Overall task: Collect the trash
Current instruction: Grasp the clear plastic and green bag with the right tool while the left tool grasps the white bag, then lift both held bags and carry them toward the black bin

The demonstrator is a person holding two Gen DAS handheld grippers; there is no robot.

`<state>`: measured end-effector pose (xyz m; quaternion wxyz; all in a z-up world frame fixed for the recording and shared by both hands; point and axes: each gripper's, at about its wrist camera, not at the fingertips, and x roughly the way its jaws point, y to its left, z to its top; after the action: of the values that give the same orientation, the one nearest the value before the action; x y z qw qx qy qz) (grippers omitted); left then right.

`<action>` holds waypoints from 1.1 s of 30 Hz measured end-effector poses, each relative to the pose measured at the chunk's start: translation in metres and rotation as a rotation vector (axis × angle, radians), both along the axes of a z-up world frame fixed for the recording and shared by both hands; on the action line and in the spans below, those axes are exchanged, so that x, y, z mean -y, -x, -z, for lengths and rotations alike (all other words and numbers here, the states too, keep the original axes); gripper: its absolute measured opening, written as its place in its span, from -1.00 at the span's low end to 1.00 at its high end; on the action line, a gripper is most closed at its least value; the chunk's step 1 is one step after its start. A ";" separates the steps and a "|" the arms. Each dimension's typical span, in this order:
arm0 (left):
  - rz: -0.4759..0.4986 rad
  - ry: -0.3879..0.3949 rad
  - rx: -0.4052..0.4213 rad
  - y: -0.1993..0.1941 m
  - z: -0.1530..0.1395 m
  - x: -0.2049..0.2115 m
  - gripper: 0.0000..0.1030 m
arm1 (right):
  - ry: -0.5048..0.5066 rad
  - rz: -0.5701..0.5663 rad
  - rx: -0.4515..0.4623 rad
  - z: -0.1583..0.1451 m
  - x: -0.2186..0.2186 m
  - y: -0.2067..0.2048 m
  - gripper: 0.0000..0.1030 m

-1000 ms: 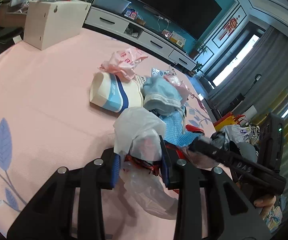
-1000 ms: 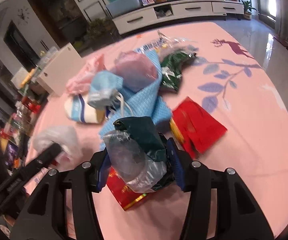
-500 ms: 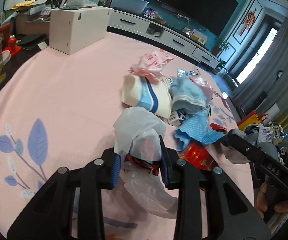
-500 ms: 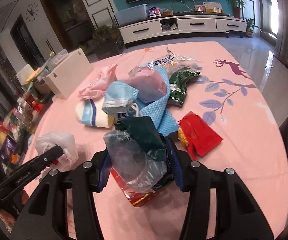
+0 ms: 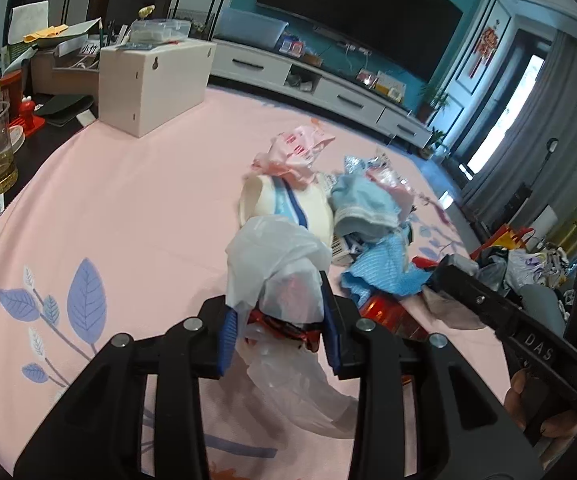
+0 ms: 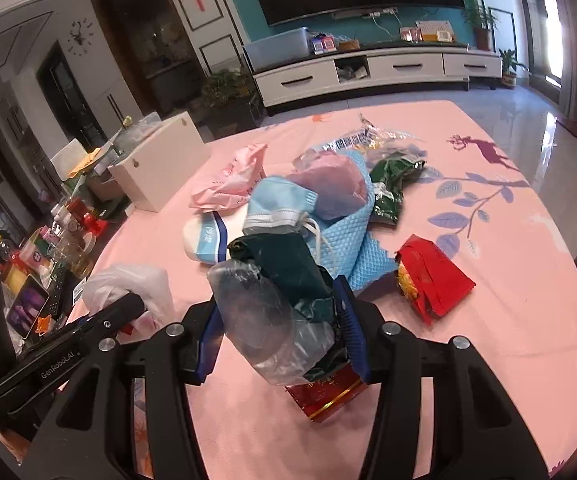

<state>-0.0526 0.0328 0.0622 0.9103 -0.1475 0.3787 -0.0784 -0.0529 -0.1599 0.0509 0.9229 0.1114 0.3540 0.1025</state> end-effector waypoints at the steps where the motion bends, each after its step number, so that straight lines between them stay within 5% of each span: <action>1: -0.002 -0.005 0.008 0.001 -0.001 0.001 -0.32 | -0.002 0.001 0.002 -0.001 -0.001 0.001 0.01; 13: -0.005 -0.071 0.115 0.010 -0.013 0.009 -0.27 | 0.009 -0.003 0.050 -0.011 -0.010 0.013 0.01; 33: -0.023 -0.028 0.143 0.015 -0.018 0.003 -0.27 | 0.085 0.035 0.051 -0.006 -0.012 0.012 0.01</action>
<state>-0.0674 0.0293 0.0800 0.9379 -0.1329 0.3121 -0.0730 -0.0646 -0.1477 0.0571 0.9372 0.0758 0.3322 0.0740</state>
